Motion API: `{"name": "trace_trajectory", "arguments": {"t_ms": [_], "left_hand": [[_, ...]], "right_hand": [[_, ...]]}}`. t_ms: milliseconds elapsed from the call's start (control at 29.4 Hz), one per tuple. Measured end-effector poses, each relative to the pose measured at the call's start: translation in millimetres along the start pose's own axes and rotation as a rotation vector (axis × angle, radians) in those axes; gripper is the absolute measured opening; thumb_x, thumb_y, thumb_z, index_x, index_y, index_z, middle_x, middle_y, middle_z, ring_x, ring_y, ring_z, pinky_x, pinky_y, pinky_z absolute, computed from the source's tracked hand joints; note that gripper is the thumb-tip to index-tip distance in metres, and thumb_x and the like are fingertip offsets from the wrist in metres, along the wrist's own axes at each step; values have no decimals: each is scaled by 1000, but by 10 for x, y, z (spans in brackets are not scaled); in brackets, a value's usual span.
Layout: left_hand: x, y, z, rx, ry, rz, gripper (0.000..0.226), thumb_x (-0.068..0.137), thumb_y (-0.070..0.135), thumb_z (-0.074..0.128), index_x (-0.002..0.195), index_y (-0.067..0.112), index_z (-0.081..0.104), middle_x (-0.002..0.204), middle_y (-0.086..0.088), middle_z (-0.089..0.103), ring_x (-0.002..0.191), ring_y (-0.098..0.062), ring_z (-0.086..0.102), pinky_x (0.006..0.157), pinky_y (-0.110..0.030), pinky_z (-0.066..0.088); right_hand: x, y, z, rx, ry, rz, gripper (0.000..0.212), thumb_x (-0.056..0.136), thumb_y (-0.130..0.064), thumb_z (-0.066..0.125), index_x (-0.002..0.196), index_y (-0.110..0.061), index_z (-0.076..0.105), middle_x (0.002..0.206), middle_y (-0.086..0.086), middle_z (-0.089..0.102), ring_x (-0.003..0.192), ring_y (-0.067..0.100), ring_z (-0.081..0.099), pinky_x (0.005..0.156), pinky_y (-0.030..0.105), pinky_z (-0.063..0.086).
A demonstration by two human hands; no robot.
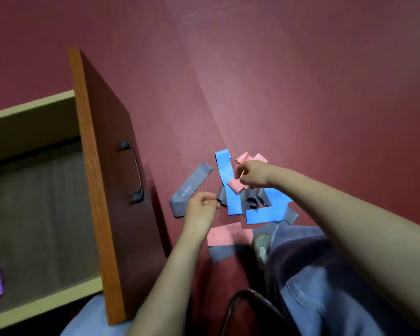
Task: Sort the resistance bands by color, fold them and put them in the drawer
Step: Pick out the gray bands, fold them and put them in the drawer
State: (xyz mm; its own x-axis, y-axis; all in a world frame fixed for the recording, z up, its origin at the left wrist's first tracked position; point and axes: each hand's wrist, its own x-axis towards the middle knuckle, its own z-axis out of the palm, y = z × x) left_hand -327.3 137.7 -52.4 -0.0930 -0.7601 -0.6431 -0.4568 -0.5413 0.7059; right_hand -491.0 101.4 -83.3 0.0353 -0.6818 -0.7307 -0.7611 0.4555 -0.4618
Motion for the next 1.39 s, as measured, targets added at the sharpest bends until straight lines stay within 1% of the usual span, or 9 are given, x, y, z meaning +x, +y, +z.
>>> {"name": "trace_trajectory", "arguments": {"t_ms": [136,306,408,544,612,747,985,1189,1393], "left_hand": [[348,-274,241,-122,25,-133,19,85,-1,47,80,16,53,71,2,56,56,-13,47,38,-8,32],[898,-701,663,-60,42,-198,28,84,-2,47,110,1,56,80,-4,56,77,-18,50,58,-23,38],[1162,-963,787,169,-60,-277,35,83,2,47,118,3,50,118,-19,56,104,-30,55,88,-31,45],[1653,-1231,746,519,-37,-390,53,84,8,44,136,12,35,141,-14,34,132,-30,33,109,-37,29],[1790,-1311,672,531,78,-329,56,82,4,43,135,15,34,144,-9,31,135,-26,28,109,-38,25],[2048,-1760,462,732,161,-364,67,80,3,46,142,15,22,155,-11,11,144,-24,9,114,-41,11],[2134,-2098,210,980,362,-56,55,76,2,57,129,9,44,130,-17,46,128,-33,35,110,-39,21],[2232,-1947,32,956,95,-185,54,76,-6,52,129,4,45,132,-20,39,129,-33,32,108,-34,26],[2299,-1854,-205,1226,-145,-200,59,74,-10,44,129,11,46,132,-14,44,127,-33,38,103,-39,37]], "right_hand": [[413,-24,-58,-80,-103,-19,31,86,-2,36,111,-3,55,93,17,56,67,26,52,53,27,39],[879,263,-97,-15,-43,54,29,86,1,34,106,1,56,92,20,54,62,29,55,52,26,40],[1072,499,252,83,93,7,26,85,-2,39,101,-3,59,94,14,58,77,30,55,57,19,38],[1338,802,909,190,-16,30,22,83,-2,43,94,-13,59,85,6,56,80,23,51,70,27,44],[1380,930,1083,229,70,98,22,83,-3,44,93,-16,59,80,2,55,83,23,52,71,28,40],[1544,1129,1450,185,78,139,32,83,-7,41,110,-14,57,111,13,62,97,33,57,83,37,43],[1641,1333,1715,95,123,78,31,85,-9,43,114,-12,52,113,11,53,111,28,42,92,37,34],[1657,1411,1672,253,113,78,28,86,-7,40,109,-13,55,115,6,56,112,24,43,93,33,33],[1633,1432,1668,295,124,79,27,86,-7,41,108,-12,56,111,6,57,110,23,44,91,32,35]]}}
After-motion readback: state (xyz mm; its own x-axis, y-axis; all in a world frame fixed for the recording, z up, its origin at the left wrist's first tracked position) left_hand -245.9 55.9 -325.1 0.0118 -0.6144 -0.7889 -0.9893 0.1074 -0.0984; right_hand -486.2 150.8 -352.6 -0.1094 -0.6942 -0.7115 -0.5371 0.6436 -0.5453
